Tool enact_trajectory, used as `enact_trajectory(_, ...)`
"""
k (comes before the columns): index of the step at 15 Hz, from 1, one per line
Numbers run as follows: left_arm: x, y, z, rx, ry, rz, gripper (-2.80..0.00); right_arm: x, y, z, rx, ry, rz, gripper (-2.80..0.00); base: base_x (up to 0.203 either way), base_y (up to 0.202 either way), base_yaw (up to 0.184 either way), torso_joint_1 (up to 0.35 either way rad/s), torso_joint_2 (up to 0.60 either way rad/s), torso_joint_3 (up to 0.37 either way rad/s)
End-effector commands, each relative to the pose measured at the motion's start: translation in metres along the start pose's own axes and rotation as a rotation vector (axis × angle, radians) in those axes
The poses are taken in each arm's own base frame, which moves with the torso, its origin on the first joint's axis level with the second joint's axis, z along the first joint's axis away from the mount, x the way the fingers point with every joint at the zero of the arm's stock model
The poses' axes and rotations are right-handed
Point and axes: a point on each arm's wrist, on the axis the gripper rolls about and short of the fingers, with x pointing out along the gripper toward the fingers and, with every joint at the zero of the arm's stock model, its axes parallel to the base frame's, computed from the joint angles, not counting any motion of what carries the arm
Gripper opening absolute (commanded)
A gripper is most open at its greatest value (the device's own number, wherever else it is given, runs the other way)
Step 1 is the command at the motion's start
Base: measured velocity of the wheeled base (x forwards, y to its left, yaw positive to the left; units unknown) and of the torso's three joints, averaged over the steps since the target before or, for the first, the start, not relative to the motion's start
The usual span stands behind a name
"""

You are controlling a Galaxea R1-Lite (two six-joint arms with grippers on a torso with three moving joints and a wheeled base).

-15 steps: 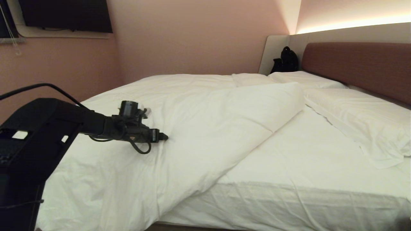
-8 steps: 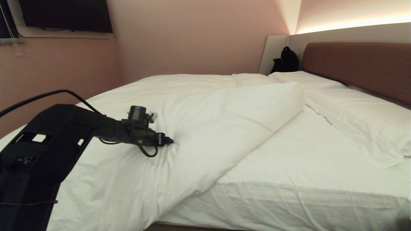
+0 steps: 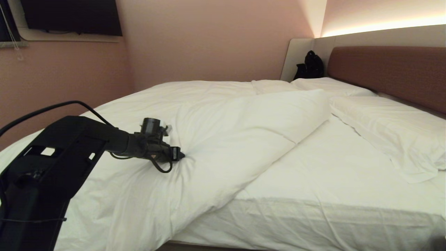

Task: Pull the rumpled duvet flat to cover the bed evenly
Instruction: Hold the folded corner of the quilt, then flatten the corners of the folded blanket

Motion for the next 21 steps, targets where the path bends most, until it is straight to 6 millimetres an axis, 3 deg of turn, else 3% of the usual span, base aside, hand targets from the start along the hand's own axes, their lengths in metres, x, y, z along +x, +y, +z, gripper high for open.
enact_trajectory(1,-0.003,-0.001,0.001,0.000,-0.004,-0.001,-2.80,0.000,0.000,0.000,0.000,0.000,0.000,-2.80,0.000,0.000,0.000,0.000,0.00,0.000)
enact_trajectory(6,-0.028,-0.016,0.018,-0.096,-0.041,-0.031,-2.80,0.000,0.000,0.000,0.000,0.000,0.000,-2.80,0.000,0.000,0.000,0.000,0.00,0.000)
enact_trajectory(8,-0.047,-0.029,0.027,-0.113,-0.061,-0.054,-2.80,0.000,0.000,0.000,0.000,0.000,0.000,-2.80,0.000,0.000,0.000,0.000,0.00,0.000)
enact_trajectory(11,-0.109,-0.073,0.046,-0.121,-0.119,-0.178,-2.80,0.000,0.000,0.000,0.000,0.000,0.000,-2.80,0.000,0.000,0.000,0.000,0.00,0.000)
enact_trajectory(12,-0.125,-0.089,0.044,-0.122,-0.109,-0.224,-2.80,0.000,0.000,0.000,0.000,0.000,0.000,-2.80,0.000,0.000,0.000,0.000,0.00,0.000)
enact_trajectory(13,-0.135,-0.101,0.039,-0.124,-0.091,-0.256,-2.80,0.000,0.000,0.000,0.000,0.000,0.000,-2.80,0.000,0.000,0.000,0.000,0.00,0.000)
enact_trajectory(16,-0.192,-0.141,0.022,-0.091,-0.087,-0.357,-2.80,0.000,0.000,0.000,0.000,0.000,0.000,-2.80,0.000,0.000,0.000,0.000,0.00,0.000)
enact_trajectory(19,-0.237,-0.170,-0.014,-0.029,-0.041,-0.448,-2.80,0.000,0.000,0.000,0.000,0.000,0.000,-2.80,0.000,0.000,0.000,0.000,0.00,0.000)
enact_trajectory(21,-0.255,-0.180,-0.040,0.007,0.010,-0.490,-2.80,0.000,0.000,0.000,0.000,0.000,0.000,-2.80,0.000,0.000,0.000,0.000,0.00,0.000)
